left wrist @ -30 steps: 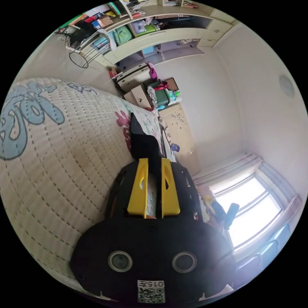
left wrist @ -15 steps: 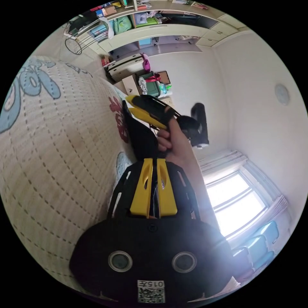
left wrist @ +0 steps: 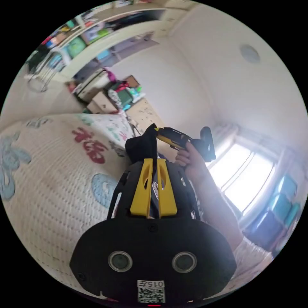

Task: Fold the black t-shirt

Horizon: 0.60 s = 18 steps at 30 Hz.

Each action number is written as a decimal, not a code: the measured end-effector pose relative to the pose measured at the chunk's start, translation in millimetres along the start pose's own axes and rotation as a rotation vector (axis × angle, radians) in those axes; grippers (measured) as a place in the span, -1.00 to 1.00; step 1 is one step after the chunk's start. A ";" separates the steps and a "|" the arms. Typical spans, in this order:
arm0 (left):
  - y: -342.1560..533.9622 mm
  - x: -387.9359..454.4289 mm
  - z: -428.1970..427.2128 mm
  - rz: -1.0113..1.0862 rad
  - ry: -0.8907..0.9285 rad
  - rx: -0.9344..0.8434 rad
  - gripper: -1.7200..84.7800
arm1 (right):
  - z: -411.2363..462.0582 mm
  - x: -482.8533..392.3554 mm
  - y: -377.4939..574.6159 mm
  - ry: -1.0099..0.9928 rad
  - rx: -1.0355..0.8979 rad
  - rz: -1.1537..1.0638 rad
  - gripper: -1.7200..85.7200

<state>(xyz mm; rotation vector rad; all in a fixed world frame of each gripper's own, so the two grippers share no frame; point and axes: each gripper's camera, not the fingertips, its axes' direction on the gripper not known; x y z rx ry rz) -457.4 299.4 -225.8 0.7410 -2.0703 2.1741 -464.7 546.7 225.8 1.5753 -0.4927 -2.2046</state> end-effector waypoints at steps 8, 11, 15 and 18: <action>175.5 77.1 78.9 0.704 -0.066 -0.503 -0.95 | -147.6 159.9 180.2 0.009 0.036 0.128 -0.95; 230.8 69.1 83.3 0.798 -0.047 -0.564 -0.94 | -157.8 189.5 225.3 -0.029 0.005 0.159 -0.94; 293.0 59.2 86.5 0.910 -0.036 -0.619 -0.93 | -155.8 195.7 246.7 -0.029 -0.035 0.120 -0.93; 339.9 49.2 93.3 0.990 -0.053 -0.669 -0.93 | -150.1 188.4 248.3 0.027 -0.082 0.084 -0.91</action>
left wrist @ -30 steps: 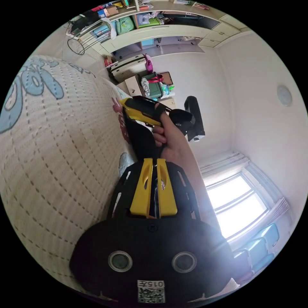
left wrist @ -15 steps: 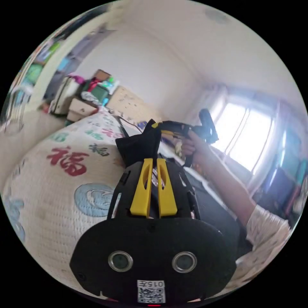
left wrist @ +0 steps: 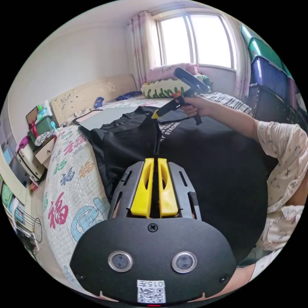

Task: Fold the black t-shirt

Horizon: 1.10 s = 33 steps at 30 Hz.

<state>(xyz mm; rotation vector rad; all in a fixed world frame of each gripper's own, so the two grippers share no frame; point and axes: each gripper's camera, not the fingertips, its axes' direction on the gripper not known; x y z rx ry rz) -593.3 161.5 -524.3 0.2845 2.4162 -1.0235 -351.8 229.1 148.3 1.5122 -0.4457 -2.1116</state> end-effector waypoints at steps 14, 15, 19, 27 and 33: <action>66.3 52.0 93.0 0.137 -0.062 -0.071 -0.83 | 13.7 -48.1 -32.0 0.033 -0.095 0.000 -0.78; 67.4 49.9 94.9 0.132 -0.059 -0.069 -0.84 | 17.1 -51.8 -34.4 0.042 -0.109 0.000 -0.80; 68.0 37.4 108.4 0.115 -0.043 -0.067 -0.88 | 10.0 -86.0 -43.6 0.100 -0.116 -0.051 -0.94; 46.9 14.6 126.0 0.125 -0.038 -0.066 -0.91 | -27.5 -120.5 -66.7 0.078 -0.120 -0.047 -0.97; 13.5 -4.9 123.8 0.171 -0.007 -0.040 -0.91 | -42.9 -153.4 -91.7 0.074 -0.172 -0.081 -0.89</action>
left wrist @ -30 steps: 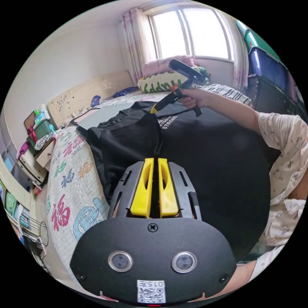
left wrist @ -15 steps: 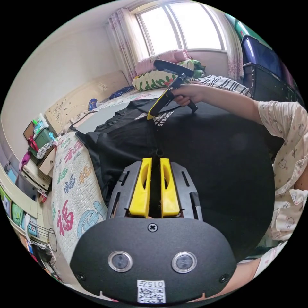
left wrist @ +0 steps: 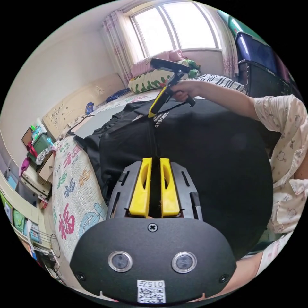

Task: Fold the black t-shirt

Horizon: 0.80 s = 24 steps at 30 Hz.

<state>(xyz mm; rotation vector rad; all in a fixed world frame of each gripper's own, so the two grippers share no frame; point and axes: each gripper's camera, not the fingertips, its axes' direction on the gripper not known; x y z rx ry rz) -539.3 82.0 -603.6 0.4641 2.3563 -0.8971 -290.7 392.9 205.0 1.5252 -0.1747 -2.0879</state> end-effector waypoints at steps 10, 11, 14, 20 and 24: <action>-93.4 -214.7 -58.8 -0.563 -0.110 0.310 -0.78 | -205.4 99.0 -8.9 0.019 0.454 0.200 -0.79; -116.8 -248.4 -40.3 -0.618 -0.129 0.270 -0.73 | -202.5 116.5 -19.1 0.040 0.429 0.256 -0.77; -176.8 -323.1 27.2 -0.730 -0.169 0.127 -0.69 | -183.3 145.8 -53.5 0.013 0.372 0.318 -0.73; -260.5 -431.2 141.3 -0.889 -0.184 0.014 -0.65 | -145.2 144.9 -145.7 0.072 0.287 0.296 -0.69; -286.0 -471.9 187.7 -0.928 -0.158 -0.027 -0.64 | -131.6 148.4 -188.1 0.125 0.273 0.321 -0.67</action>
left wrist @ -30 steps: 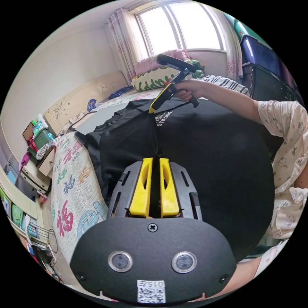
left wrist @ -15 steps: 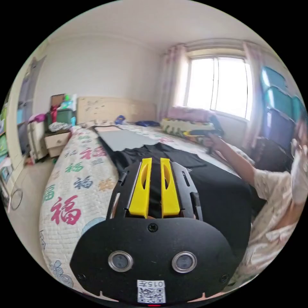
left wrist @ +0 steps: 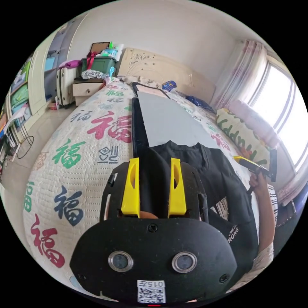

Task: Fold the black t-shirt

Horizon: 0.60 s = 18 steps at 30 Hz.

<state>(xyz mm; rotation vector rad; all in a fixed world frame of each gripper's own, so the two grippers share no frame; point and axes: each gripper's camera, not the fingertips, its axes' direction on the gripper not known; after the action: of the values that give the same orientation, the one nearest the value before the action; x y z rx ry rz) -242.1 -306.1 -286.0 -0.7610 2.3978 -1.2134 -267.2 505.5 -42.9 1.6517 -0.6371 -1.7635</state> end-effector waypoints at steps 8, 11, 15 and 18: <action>-34.9 -12.1 46.5 0.067 -0.036 -0.139 -0.73 | 48.7 -16.5 -48.2 0.027 -0.183 0.026 -0.76; -24.2 -19.4 56.4 0.094 -0.024 -0.169 -0.83 | 37.8 -6.7 -50.7 0.004 -0.189 0.106 -0.85; -1.1 -31.5 52.0 0.106 -0.055 -0.130 -0.91 | 17.5 -3.1 -44.7 -0.031 -0.172 0.159 -0.92; 26.7 -41.3 43.0 0.123 -0.070 -0.084 -0.93 | 0.7 -14.7 -37.1 -0.027 -0.162 0.146 -0.95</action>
<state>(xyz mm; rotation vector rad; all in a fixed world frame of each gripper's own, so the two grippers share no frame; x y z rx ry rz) -194.9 -295.3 -329.9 -0.6586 2.4123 -1.0269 -272.1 541.5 -59.4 1.4380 -0.5950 -1.6880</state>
